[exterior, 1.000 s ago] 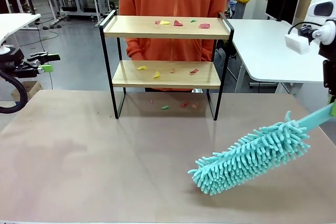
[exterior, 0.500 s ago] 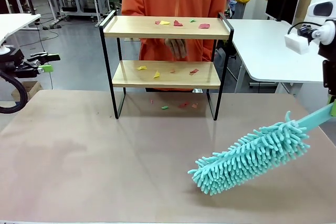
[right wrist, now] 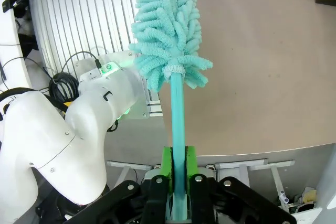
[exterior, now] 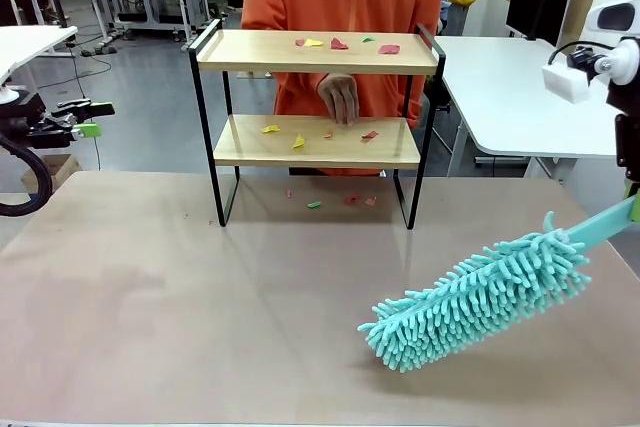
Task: Clean the shelf.
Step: Clean the specific section of the Shelf indicated by the human with the Duster.
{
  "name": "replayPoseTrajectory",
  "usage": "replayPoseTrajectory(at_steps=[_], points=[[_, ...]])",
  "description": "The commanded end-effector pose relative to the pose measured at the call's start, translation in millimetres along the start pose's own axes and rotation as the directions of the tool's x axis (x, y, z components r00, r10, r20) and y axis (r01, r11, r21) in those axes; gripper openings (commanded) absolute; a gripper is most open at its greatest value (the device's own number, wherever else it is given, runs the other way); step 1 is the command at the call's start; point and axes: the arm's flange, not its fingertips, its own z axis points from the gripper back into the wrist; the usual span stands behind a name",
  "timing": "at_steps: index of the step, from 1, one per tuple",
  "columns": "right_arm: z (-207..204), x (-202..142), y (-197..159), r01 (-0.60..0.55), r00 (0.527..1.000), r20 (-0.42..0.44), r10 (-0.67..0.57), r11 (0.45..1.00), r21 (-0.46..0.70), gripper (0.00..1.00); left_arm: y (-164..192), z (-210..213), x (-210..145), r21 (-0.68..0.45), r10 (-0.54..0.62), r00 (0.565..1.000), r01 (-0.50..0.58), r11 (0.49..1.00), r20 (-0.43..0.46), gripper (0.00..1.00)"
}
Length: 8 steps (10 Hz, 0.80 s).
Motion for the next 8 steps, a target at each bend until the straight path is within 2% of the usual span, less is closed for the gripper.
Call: replayPoseTrajectory(at_steps=[1,7,8], points=[[2,-1,0,0.004,1.000,-0.002,-0.004,1.000,-0.012,0.13,-1,0,3,-0.004,-0.003,1.000,0.003,1.000,-0.002,1.00],[0,0,0,0.000,1.000,0.000,0.000,1.000,0.000,0.13,-1,0,3,-0.004,-0.003,1.000,0.003,1.000,-0.002,1.00],[11,13,1,0.067,0.994,0.088,-0.065,0.998,-0.014,0.13,-1,0,3,-0.004,-0.003,1.000,0.003,1.000,-0.002,1.00]])
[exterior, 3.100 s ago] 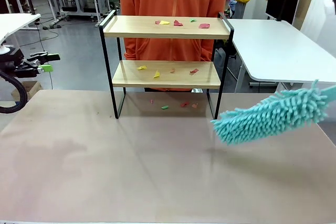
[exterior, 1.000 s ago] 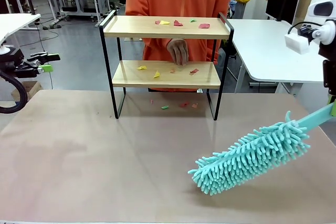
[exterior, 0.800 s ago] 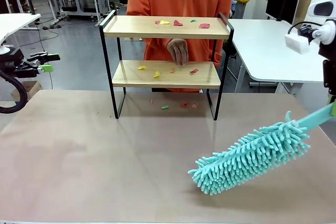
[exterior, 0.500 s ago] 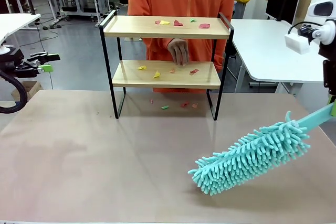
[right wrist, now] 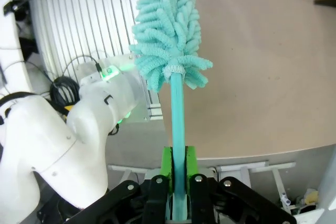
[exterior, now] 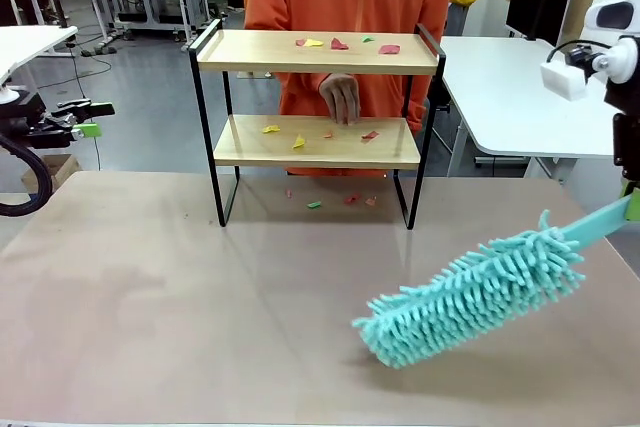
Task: Clean the shelf.
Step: Clean the specific section of the Shelf indicated by the human with the Duster.
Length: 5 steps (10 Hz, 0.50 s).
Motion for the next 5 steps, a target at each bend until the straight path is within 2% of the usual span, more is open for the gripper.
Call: replayPoseTrajectory(at_steps=[1,2,4,5], points=[[22,24,7,0.140,0.969,0.207,-0.132,0.990,-0.027,0.13,-1,0,3,-0.004,-0.003,1.000,0.003,1.000,-0.002,1.00],[32,40,14,0.221,0.945,0.253,-0.206,0.975,-0.031,0.13,-1,0,3,-0.004,-0.003,1.000,0.003,1.000,-0.002,1.00],[46,76,32,0.281,0.914,0.321,-0.246,0.957,-0.066,0.13,-1,0,3,-0.004,-0.003,1.000,0.003,1.000,-0.002,1.00],[52,100,43,0.380,0.860,0.376,-0.344,0.925,-0.023,0.13,-1,0,3,-0.004,-0.003,1.000,0.003,1.000,-0.002,1.00]])
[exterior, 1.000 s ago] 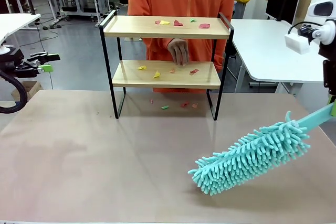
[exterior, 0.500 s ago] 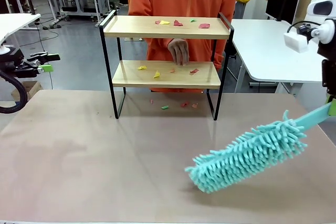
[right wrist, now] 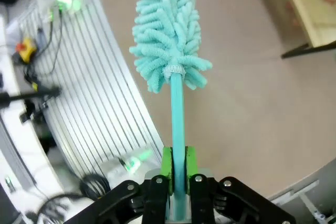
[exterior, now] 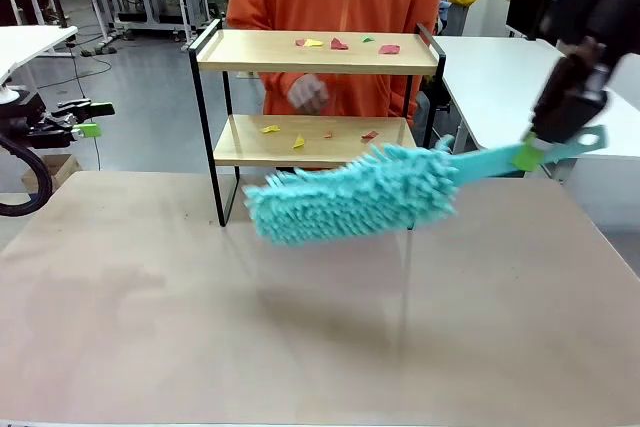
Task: Clean the shelf.
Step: Clean the specific section of the Shelf indicated by the human with the Duster.
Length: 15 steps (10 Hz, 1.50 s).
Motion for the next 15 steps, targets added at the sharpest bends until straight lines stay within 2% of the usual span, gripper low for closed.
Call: replayPoseTrajectory(at_steps=[1,3,4,5,6,10,11,12,15], points=[[-3,29,24,0.208,0.975,0.091,-0.202,0.977,-0.057,0.13,-1,0,3,-0.004,-0.003,1.000,0.003,1.000,-0.002,1.00],[-14,56,34,0.361,0.928,0.143,-0.344,0.925,-0.119,0.13,-1,0,3,-0.004,-0.003,1.000,0.003,1.000,-0.002,1.00],[-21,64,39,0.403,0.909,0.171,-0.380,0.906,-0.129,0.13,-1,0,3,-0.004,-0.003,1.000,0.003,1.000,-0.002,1.00],[-21,62,41,0.392,0.912,0.157,-0.378,0.917,-0.069,0.13,-1,0,3,-0.004,-0.003,1.000,0.003,1.000,-0.002,1.00],[-14,57,41,0.341,0.935,0.137,-0.327,0.935,-0.097,0.13,-1,0,3,-0.004,-0.003,1.000,0.003,1.000,-0.002,1.00],[-18,62,42,0.367,0.926,0.136,-0.354,0.925,-0.094,0.13,-1,0,3,-0.004,-0.003,1.000,0.003,1.000,-0.002,1.00],[-31,83,53,0.453,0.885,0.177,-0.430,0.883,-0.120,0.13,-1,0,3,-0.004,-0.003,1.000,0.003,1.000,-0.002,1.00],[-41,101,60,0.558,0.824,0.233,-0.517,0.811,-0.176,0.13,-1,0,3,-0.004,-0.003,1.000,0.003,1.000,-0.002,1.00],[-75,154,81,0.678,0.724,0.358,-0.590,0.703,-0.212,0.13,-1,0,3,-0.004,-0.003,1.000,0.003,1.000,-0.002,1.00]])
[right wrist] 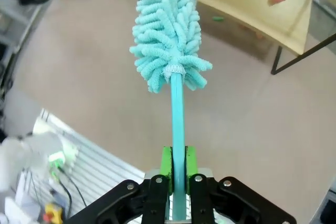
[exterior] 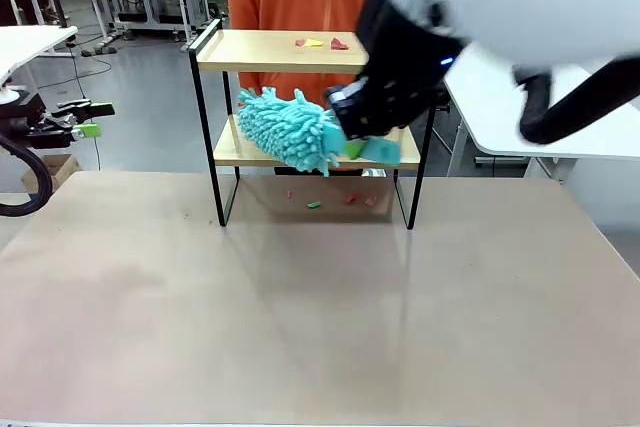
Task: Clean the shelf.
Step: Clean the specific section of the Shelf indicated by the human with the Duster.
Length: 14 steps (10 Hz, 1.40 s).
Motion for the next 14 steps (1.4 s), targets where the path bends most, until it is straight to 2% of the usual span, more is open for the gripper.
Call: replayPoseTrajectory(at_steps=[1,2,6,7,8,11,14], points=[[-20,22,26,0.120,0.992,0.051,-0.116,0.989,-0.083,0.13,-1,0,3,-0.004,-0.004,1.000,0.004,1.000,-0.003,1.00],[-38,32,40,0.192,0.980,0.079,-0.182,0.970,-0.147,0.13,-1,0,3,-0.004,-0.004,1.000,0.004,1.000,-0.003,1.00],[-69,61,71,0.297,0.939,0.217,-0.266,0.947,-0.124,0.13,-1,0,3,-0.004,-0.004,1.000,0.004,1.000,-0.003,1.00],[-61,55,70,0.248,0.957,0.180,-0.227,0.963,-0.103,0.13,-1,0,3,-0.004,-0.004,1.000,0.004,1.000,-0.003,1.00],[-63,45,53,0.264,0.957,0.152,-0.245,0.957,-0.119,0.13,-1,0,3,-0.004,-0.004,1.000,0.004,1.000,-0.003,1.00],[-65,47,56,0.257,0.960,0.147,-0.240,0.960,-0.113,0.13,-1,0,3,-0.004,-0.004,1.000,0.004,1.000,-0.003,1.00],[-97,70,89,0.367,0.910,0.254,-0.328,0.923,-0.121,0.13,-1,0,3,-0.004,-0.004,1.000,0.004,1.000,-0.003,1.00]])
